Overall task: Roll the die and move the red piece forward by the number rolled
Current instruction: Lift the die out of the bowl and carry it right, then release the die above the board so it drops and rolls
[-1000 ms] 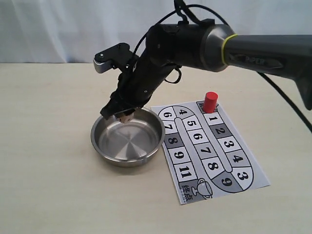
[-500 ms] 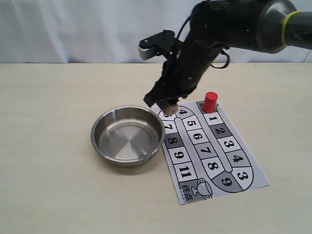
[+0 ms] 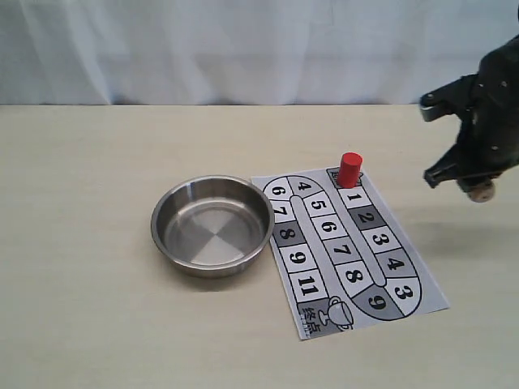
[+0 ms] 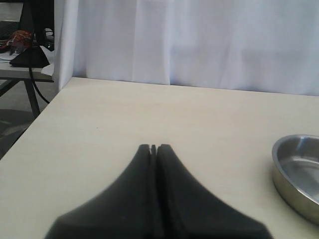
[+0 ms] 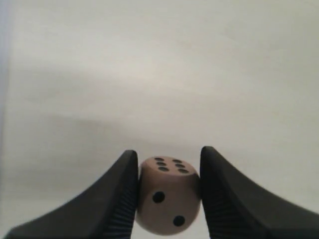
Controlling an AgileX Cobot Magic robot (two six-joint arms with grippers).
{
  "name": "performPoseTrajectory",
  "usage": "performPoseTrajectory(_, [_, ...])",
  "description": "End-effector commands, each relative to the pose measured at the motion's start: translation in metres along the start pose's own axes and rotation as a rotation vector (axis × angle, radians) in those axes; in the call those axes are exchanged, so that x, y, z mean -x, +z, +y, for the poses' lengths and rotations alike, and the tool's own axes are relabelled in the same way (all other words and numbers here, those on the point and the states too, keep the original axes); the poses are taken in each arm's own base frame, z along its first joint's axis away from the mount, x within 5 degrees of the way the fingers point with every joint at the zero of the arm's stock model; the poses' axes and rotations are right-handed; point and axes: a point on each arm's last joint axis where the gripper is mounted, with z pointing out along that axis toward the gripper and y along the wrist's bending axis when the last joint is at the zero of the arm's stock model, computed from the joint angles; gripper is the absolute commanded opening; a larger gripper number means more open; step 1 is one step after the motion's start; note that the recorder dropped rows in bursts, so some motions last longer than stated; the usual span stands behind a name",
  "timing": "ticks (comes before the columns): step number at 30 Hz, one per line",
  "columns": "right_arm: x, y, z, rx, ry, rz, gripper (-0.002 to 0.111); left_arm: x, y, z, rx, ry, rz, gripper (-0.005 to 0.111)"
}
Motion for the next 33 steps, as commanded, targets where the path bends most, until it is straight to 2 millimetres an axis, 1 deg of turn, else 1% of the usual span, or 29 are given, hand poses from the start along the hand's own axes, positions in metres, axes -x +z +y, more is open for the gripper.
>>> performPoseTrajectory(1, [-0.017, 0.011, -0.039, -0.145, 0.046, 0.015, 0.004, 0.003, -0.001, 0.000, -0.002, -0.005, -0.018, 0.000])
performPoseTrajectory(7, [-0.033, 0.021, -0.073, -0.173, 0.126, 0.033, 0.004, 0.003, -0.001, 0.000, -0.002, -0.005, -0.018, 0.000])
performPoseTrajectory(10, [-0.039, 0.024, -0.081, -0.154, 0.182, 0.036, 0.004, 0.003, -0.001, 0.000, -0.002, -0.005, -0.018, 0.000])
performPoseTrajectory(14, [-0.035, 0.025, -0.078, -0.114, 0.211, -0.009, 0.004, 0.003, -0.001, 0.000, -0.002, -0.005, -0.018, 0.000])
performPoseTrajectory(16, [-0.031, 0.025, -0.073, -0.069, 0.225, -0.039, 0.004, 0.003, -0.001, 0.000, -0.002, -0.005, -0.018, 0.000])
performPoseTrajectory(18, [-0.029, 0.026, -0.065, 0.022, 0.229, -0.052, 0.005, 0.003, -0.001, 0.000, -0.002, -0.005, -0.018, 0.000])
performPoseTrajectory(20, [-0.026, 0.025, -0.051, 0.177, 0.233, -0.062, 0.010, 0.003, -0.001, 0.000, -0.002, -0.005, -0.018, 0.000])
performPoseTrajectory(21, [-0.025, 0.023, -0.042, 0.277, 0.227, -0.068, 0.015, 0.003, -0.001, 0.000, -0.002, -0.005, -0.018, 0.000])
performPoseTrajectory(23, [-0.022, 0.015, -0.024, 0.495, 0.169, -0.094, 0.030, 0.003, -0.001, 0.000, -0.002, -0.005, -0.018, 0.000])
performPoseTrajectory(24, [-0.020, 0.011, -0.018, 0.570, 0.142, -0.121, 0.040, 0.003, -0.001, 0.000, -0.002, -0.007, -0.018, 0.000])
performPoseTrajectory(25, [-0.017, 0.008, -0.014, 0.635, 0.129, -0.161, 0.052, 0.003, -0.001, 0.000, -0.002, -0.007, -0.018, 0.000])
performPoseTrajectory(26, [-0.014, 0.005, -0.012, 0.669, 0.149, -0.190, 0.066, 0.003, -0.001, 0.000, -0.002, -0.007, -0.018, 0.000])
performPoseTrajectory(28, [-0.011, 0.005, -0.013, 0.667, 0.197, -0.209, 0.089, 0.003, -0.001, 0.000, -0.002, -0.007, -0.018, 0.000])
performPoseTrajectory(29, [-0.011, 0.006, -0.014, 0.656, 0.207, -0.206, 0.098, 0.003, -0.001, 0.000, -0.002, -0.007, -0.018, 0.000])
performPoseTrajectory(31, [-0.013, 0.008, -0.016, 0.621, 0.209, -0.177, 0.107, 0.003, -0.001, 0.000, -0.002, -0.007, -0.018, 0.000])
performPoseTrajectory(33, [-0.016, 0.010, -0.018, 0.589, 0.201, -0.149, 0.107, 0.003, -0.001, 0.000, -0.002, -0.007, -0.018, 0.000])
